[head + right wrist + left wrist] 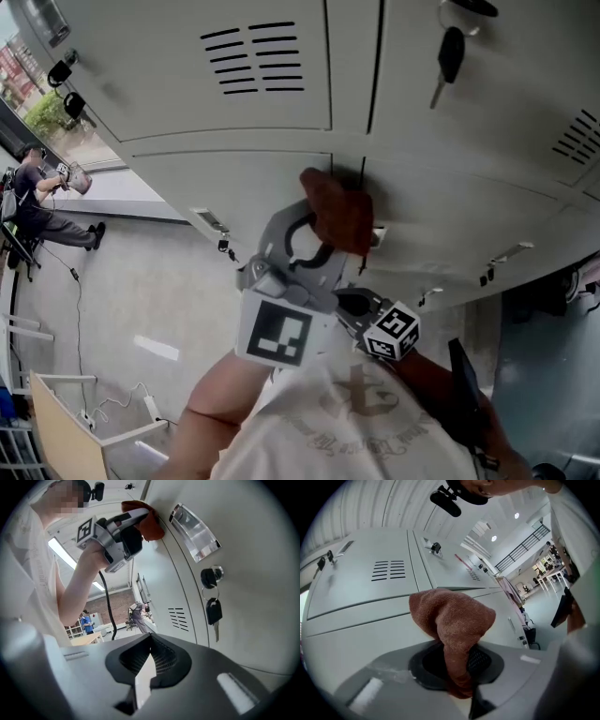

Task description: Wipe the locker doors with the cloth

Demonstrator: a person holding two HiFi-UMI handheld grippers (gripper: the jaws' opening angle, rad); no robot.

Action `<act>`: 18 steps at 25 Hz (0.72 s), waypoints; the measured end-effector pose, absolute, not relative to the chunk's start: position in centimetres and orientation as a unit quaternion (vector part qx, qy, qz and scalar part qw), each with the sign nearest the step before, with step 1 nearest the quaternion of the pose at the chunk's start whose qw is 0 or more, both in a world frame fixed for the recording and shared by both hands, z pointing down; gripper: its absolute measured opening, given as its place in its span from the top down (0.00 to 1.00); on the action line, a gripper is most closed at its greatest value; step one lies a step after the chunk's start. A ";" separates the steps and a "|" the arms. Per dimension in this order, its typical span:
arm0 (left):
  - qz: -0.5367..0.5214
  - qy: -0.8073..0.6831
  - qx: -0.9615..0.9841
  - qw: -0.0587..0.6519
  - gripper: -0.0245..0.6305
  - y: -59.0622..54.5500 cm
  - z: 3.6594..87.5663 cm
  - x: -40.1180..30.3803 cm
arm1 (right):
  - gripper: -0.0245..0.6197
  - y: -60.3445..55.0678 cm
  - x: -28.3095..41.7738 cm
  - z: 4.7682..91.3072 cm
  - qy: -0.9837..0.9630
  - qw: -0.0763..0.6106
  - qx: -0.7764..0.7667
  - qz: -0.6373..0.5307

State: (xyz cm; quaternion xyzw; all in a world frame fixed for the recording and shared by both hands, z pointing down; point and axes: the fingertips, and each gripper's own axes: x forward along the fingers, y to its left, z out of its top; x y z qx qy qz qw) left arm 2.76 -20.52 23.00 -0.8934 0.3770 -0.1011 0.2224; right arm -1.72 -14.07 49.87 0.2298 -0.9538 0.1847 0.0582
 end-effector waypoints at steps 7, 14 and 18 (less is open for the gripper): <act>-0.033 0.463 -0.857 0.224 0.84 -21.7 22.3 -3.0 | 0.95 -14.3 -1.1 49.9 -0.952 0.063 0.235 0.186; 0.037 0.550 -0.808 0.209 0.84 -22.9 21.6 -10.2 | 0.95 -14.2 -1.9 50.2 -0.953 0.062 0.226 0.192; 0.039 0.584 -0.785 0.204 0.84 -23.5 22.1 -13.7 | 0.95 -14.1 -2.5 50.3 -0.954 0.064 0.221 0.191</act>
